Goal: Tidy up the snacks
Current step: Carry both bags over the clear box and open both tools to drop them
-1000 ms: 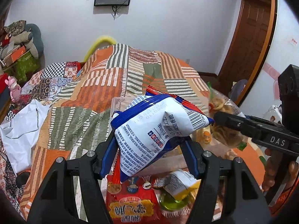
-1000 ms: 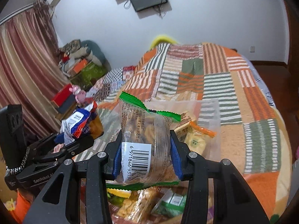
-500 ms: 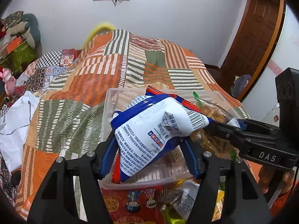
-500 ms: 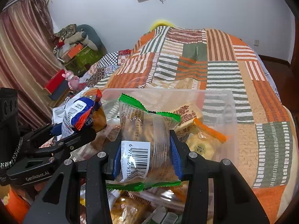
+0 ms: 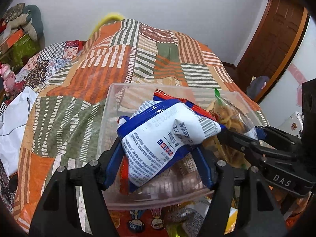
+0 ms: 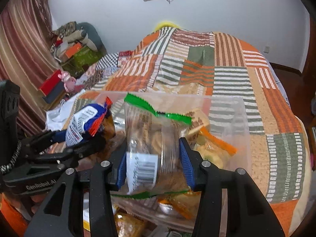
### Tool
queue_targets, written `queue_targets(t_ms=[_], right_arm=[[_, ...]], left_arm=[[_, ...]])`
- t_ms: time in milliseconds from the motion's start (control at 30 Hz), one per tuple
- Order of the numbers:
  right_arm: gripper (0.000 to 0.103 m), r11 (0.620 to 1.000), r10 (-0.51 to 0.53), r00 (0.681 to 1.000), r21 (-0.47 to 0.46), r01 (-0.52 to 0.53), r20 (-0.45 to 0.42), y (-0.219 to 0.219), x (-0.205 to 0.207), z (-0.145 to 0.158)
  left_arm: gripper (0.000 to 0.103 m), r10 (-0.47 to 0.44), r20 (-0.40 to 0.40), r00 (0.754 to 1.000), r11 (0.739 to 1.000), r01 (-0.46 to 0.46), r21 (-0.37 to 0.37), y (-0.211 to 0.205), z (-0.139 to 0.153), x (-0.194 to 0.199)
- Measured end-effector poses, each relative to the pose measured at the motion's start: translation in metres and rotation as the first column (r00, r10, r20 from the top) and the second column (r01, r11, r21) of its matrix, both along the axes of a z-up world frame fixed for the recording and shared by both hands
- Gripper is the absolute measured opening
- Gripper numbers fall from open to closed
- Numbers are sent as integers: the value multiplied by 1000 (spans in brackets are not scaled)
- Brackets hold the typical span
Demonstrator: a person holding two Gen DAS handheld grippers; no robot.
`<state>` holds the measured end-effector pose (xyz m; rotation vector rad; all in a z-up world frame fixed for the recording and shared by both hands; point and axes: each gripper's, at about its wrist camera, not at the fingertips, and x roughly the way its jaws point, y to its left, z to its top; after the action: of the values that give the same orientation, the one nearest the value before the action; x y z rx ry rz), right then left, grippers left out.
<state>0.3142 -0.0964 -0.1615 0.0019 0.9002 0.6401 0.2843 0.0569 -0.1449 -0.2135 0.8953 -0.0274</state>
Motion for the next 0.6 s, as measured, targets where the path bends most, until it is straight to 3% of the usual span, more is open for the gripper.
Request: queue_targets(t_ms=[267,600], right_arm=[[53,1000,11,1000,5,-11,-18,-10,-13,4],[66,1000,-10,996,-5,11,94,-30,-43,34]], left_arm=[[80,6,42,999,1000,-6,4,2,16,-21],[81,10,97,995,999,-13,30,11,42,-60]])
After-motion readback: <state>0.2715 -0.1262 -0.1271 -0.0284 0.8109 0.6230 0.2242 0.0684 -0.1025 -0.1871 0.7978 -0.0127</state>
